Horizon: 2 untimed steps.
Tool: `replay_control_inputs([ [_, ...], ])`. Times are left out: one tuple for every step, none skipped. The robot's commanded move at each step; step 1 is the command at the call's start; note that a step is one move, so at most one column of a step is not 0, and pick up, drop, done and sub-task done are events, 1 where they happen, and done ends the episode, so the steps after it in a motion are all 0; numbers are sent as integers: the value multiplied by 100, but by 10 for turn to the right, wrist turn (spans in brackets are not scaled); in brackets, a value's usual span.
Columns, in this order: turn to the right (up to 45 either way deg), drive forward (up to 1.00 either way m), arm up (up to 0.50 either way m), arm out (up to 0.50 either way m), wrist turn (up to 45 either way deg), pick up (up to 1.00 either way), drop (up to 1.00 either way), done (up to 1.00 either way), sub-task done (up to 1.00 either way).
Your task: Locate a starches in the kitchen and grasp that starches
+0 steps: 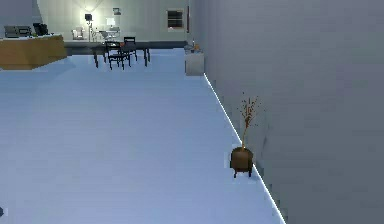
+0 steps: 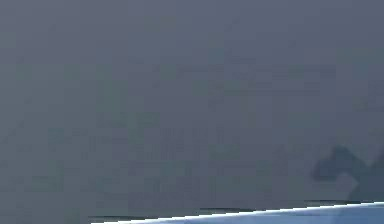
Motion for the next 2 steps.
replay_control_inputs([
  [0, 70, 0, 0, 0, 0, 0, 0, 0],
  [-60, 0, 0, 0, 0, 0, 0, 0, 0],
])
